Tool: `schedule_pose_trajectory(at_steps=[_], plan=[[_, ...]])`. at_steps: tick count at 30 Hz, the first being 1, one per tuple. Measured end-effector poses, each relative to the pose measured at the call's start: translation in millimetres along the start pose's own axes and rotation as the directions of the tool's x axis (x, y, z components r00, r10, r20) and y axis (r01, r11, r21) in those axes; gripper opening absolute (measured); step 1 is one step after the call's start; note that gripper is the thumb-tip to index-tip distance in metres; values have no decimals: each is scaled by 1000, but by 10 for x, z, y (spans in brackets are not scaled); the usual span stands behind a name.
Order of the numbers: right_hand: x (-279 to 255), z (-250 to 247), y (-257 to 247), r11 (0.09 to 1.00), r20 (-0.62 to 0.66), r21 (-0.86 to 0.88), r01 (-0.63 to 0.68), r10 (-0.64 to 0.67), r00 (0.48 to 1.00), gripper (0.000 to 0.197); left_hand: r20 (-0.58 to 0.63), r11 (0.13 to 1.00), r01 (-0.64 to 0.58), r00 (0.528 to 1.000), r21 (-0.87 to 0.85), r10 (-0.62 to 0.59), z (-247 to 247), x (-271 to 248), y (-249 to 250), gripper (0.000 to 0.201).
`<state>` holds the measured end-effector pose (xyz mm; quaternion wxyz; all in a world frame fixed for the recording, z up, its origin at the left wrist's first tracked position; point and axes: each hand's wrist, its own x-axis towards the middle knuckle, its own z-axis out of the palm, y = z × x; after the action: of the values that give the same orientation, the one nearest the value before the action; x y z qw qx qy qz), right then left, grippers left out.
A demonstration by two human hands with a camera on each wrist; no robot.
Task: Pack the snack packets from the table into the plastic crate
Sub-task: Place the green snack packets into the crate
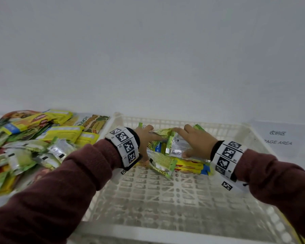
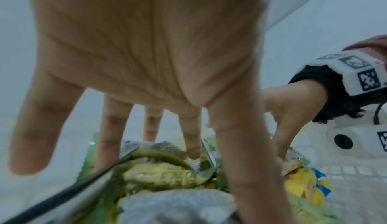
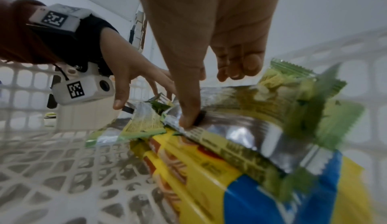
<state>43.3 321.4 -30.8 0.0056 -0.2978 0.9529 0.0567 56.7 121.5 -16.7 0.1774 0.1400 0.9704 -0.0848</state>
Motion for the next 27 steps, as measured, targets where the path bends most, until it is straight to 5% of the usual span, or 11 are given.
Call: schedule_pose_trajectory(at_steps=[5, 10, 17, 21, 27], plan=[[-13, 24, -41, 998, 16, -2, 59, -59, 998, 72, -123, 984, -90, 986, 155, 110, -56, -65, 184, 83], [0, 10, -31, 998, 14, 42, 46, -47, 999, 67, -59, 960, -222, 970, 173, 235, 48, -12, 389, 49], [-29, -30, -26, 992, 15, 117, 54, -56, 998, 65, -27, 919, -199, 975, 342, 221, 142, -22, 591, 60], [-32, -97, -21, 989, 86, 146, 34, -47, 995, 53, -54, 955, -210, 973, 212, 226, 59, -113, 619, 40], [-147, -537, 157, 923, 86, 380, -56, 25, 996, 13, -305, 990, -135, 942, 37, 140, -259, -366, 550, 53]])
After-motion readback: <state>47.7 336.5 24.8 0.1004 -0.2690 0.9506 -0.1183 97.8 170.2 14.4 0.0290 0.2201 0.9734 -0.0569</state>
